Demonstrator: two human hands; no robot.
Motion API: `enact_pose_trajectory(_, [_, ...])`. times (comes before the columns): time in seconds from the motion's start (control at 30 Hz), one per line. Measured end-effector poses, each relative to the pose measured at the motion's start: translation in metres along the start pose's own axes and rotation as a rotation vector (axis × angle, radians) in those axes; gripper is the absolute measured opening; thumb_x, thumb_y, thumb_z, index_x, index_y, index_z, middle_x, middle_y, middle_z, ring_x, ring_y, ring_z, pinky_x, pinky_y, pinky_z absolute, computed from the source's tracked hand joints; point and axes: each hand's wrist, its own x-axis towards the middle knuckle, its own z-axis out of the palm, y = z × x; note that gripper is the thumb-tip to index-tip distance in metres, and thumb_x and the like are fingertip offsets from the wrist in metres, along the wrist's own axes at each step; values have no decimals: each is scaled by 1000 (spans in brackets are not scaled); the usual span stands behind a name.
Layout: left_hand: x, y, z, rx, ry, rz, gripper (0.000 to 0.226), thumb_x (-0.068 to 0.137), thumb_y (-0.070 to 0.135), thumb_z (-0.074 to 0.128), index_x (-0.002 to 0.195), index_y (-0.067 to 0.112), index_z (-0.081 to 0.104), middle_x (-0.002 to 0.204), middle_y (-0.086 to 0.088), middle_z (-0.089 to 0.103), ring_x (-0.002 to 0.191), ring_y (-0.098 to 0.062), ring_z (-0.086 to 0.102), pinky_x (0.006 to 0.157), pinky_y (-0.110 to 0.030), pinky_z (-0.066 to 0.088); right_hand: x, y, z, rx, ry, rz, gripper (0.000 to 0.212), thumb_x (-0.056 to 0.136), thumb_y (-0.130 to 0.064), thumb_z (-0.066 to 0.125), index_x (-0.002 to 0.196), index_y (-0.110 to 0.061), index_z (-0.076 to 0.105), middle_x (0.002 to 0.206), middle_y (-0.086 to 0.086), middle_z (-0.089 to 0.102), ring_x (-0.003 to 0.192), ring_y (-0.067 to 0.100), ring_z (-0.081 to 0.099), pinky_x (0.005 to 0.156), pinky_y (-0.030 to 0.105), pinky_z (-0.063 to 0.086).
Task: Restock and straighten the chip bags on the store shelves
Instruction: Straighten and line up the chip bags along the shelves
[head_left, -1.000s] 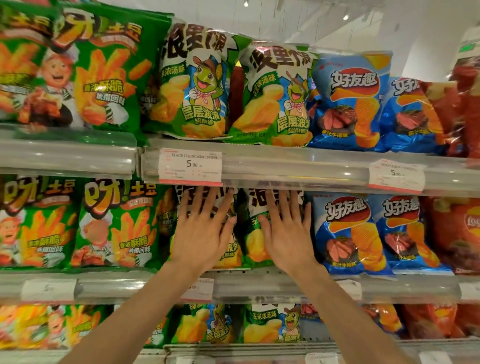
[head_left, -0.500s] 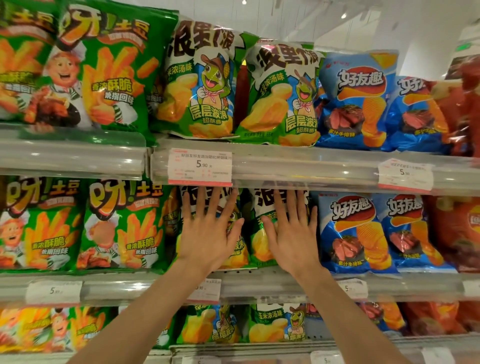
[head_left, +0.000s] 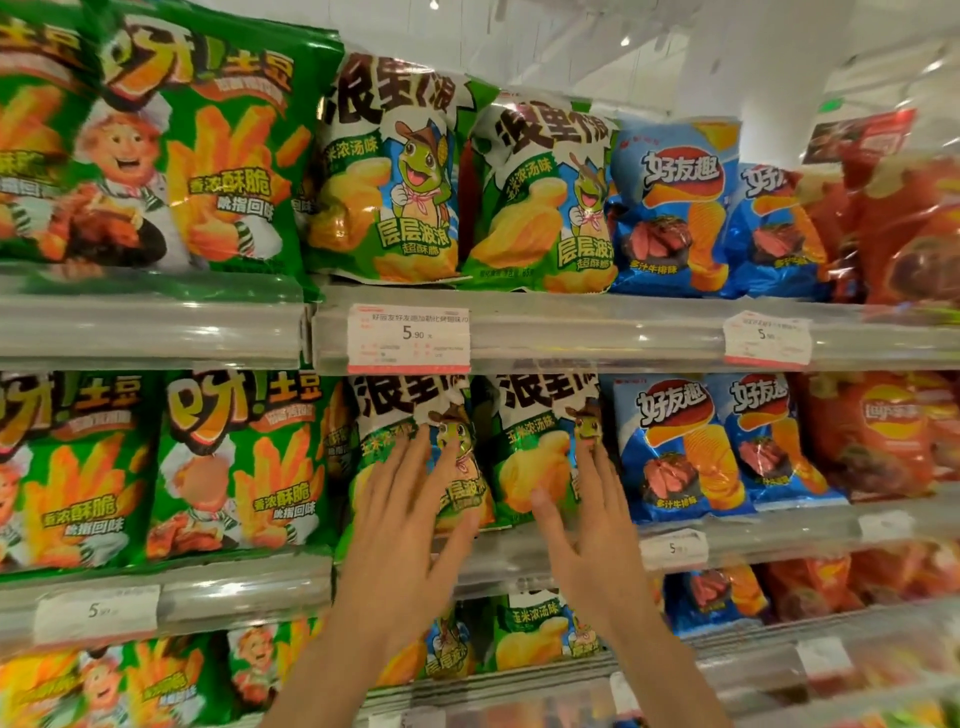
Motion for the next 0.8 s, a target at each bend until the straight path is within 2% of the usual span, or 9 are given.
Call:
enact_pose_trajectory(0.1, [-25, 7, -2, -99, 9, -12, 65, 101, 63, 30, 158, 40, 9, 167, 16, 2, 154, -8, -1, 125, -39, 8, -31, -2, -3, 85, -58, 97, 85, 88, -82, 29, 158, -42, 4, 161, -31, -6, 151, 0, -6, 125, 46, 14])
enact_pose_trajectory(0.17, [-39, 12, -1, -168, 14, -40, 66, 100, 62, 34, 159, 38, 14, 167, 17, 6, 154, -7, 2, 123, -37, 11, -47, -3, -6, 120, -80, 144, 85, 84, -85, 32, 157, -46, 11, 155, -41, -4, 152, 0, 0, 122, 46, 24])
enact_pose_trajectory(0.3, [-63, 25, 3, -273, 7, -139, 65, 99, 64, 36, 157, 41, 18, 164, 21, 13, 152, -2, 8, 120, -22, 10, -72, 1, -14, 200, -92, 182, 64, 87, -77, 43, 145, -58, 26, 158, -31, 16, 147, -4, 14, 118, 34, 29])
enact_pose_trajectory(0.37, [-72, 32, 8, -329, -13, -168, 65, 99, 62, 37, 157, 39, 20, 163, 22, 17, 151, -1, 12, 119, -18, 13, -79, 7, -18, 241, -102, 195, 67, 86, -79, 46, 146, -56, 28, 155, -28, 26, 145, -1, 23, 118, 37, 31])
enact_pose_trajectory(0.43, [-79, 39, 12, -346, -38, -202, 66, 99, 62, 37, 157, 39, 19, 163, 23, 17, 150, 1, 12, 120, -23, 16, -82, 13, -22, 267, -135, 221, 70, 86, -77, 48, 148, -53, 28, 153, -26, 31, 144, 2, 28, 117, 40, 33])
enact_pose_trajectory(0.53, [-83, 53, 20, -366, -46, -269, 64, 97, 67, 35, 155, 48, 15, 161, 29, 15, 149, 8, 10, 120, -27, 17, -84, 26, -30, 328, -181, 239, 66, 87, -71, 52, 146, -56, 26, 151, -26, 31, 142, -2, 30, 116, 35, 33])
enact_pose_trajectory(0.63, [-84, 78, 35, -393, -55, -330, 55, 93, 70, 37, 142, 68, 10, 156, 39, 15, 144, 15, 11, 120, -28, 20, -87, 51, -40, 381, -213, 239, 72, 87, -73, 51, 151, -52, 25, 158, -26, 25, 143, -13, 17, 117, 33, 29])
enact_pose_trajectory(0.73, [-84, 113, 60, -428, -34, -431, 59, 88, 77, 38, 143, 70, 16, 155, 34, 26, 144, 3, 29, 118, -43, 34, -87, 84, -55, 431, -280, 253, 77, 84, -78, 48, 152, -51, 23, 160, -27, 21, 149, -2, 18, 120, 43, 30])
enact_pose_trajectory(0.8, [-81, 139, 81, -451, 2, -494, 67, 83, 82, 39, 145, 65, 20, 154, 27, 33, 142, -5, 37, 114, -49, 39, -83, 111, -73, 447, -323, 247, 78, 82, -79, 47, 151, -55, 21, 158, -30, 24, 146, -1, 25, 118, 42, 33])
